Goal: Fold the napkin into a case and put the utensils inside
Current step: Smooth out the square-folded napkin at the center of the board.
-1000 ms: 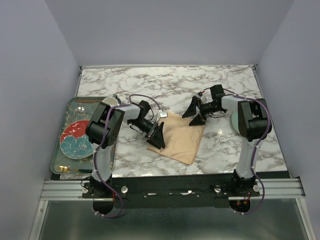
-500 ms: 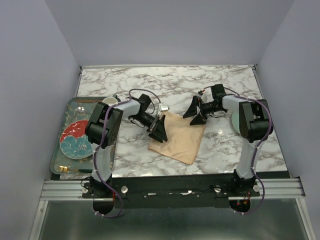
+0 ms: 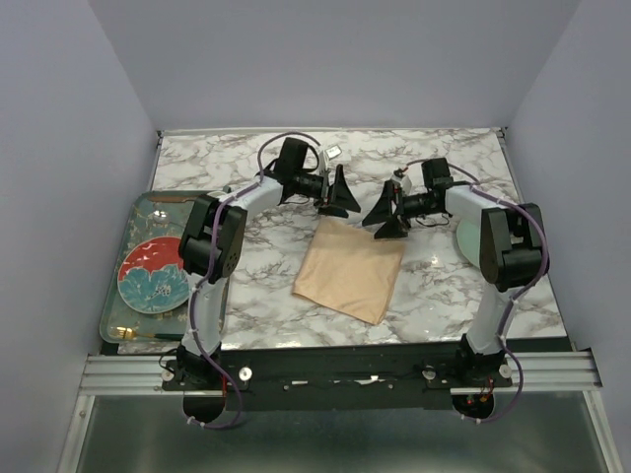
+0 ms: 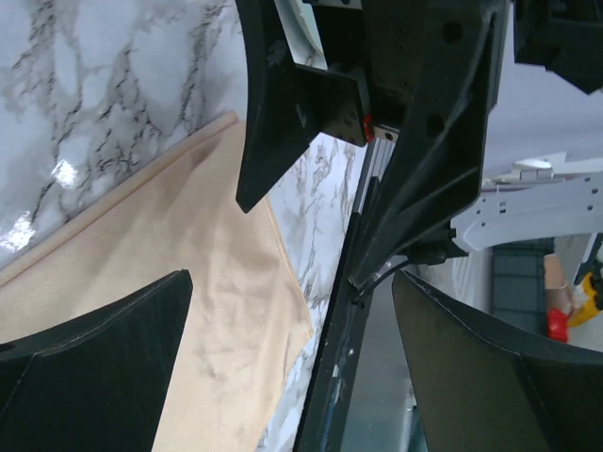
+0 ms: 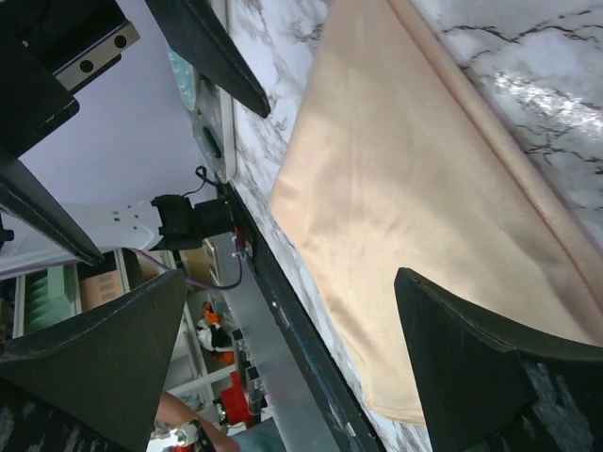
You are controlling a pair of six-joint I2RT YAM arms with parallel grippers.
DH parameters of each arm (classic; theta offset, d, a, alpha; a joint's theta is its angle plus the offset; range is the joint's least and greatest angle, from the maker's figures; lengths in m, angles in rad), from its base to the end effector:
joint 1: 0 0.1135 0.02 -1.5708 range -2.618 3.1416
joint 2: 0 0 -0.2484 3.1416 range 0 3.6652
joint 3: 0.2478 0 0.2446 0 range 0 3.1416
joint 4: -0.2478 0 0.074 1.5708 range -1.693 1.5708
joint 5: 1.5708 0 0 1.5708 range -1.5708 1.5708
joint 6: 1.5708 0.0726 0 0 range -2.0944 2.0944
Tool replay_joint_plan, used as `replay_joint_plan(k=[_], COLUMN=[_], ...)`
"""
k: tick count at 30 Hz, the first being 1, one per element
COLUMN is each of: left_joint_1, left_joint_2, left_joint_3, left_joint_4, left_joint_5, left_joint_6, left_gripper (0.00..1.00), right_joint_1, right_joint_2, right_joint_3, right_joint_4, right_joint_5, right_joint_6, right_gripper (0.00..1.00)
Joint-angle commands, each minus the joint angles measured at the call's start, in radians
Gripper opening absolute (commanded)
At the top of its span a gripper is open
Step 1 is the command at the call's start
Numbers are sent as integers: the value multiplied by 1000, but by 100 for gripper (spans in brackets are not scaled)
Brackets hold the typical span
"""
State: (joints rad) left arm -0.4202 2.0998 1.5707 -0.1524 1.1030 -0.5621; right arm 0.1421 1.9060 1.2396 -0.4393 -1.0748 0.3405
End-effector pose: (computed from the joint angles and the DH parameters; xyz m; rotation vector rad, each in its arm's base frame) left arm 0.3965 -0.2481 0.1928 0.5034 2.3145 -1.7438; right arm 0.3611 0.1162 0.1516 -0.1039 2.5331 1.5946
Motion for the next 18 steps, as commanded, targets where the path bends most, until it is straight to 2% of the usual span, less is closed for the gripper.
replay_joint_plan(k=[1,7,16,18], left_joint_1=[8,43,89,87], left_joint_2=[100,203,295,292], left_joint_3=[5,-23,41,67], left_joint_4=[247,255,91,76], left_joint_5=[-61,-91,-115,-62], left_joint_6=[-252,-234,-85,-50], left_gripper=[99,99,99,99], right_joint_1=[-15,-35,-39,-39], right_joint_2=[88,160,234,223], right_joint_3=[14,20,-19,-35], right_joint_4=[-7,-7,-6,2], right_joint_5=[6,32,35,26], right_joint_6=[-15,-18,-21,-14], right_gripper=[100,100,100,100])
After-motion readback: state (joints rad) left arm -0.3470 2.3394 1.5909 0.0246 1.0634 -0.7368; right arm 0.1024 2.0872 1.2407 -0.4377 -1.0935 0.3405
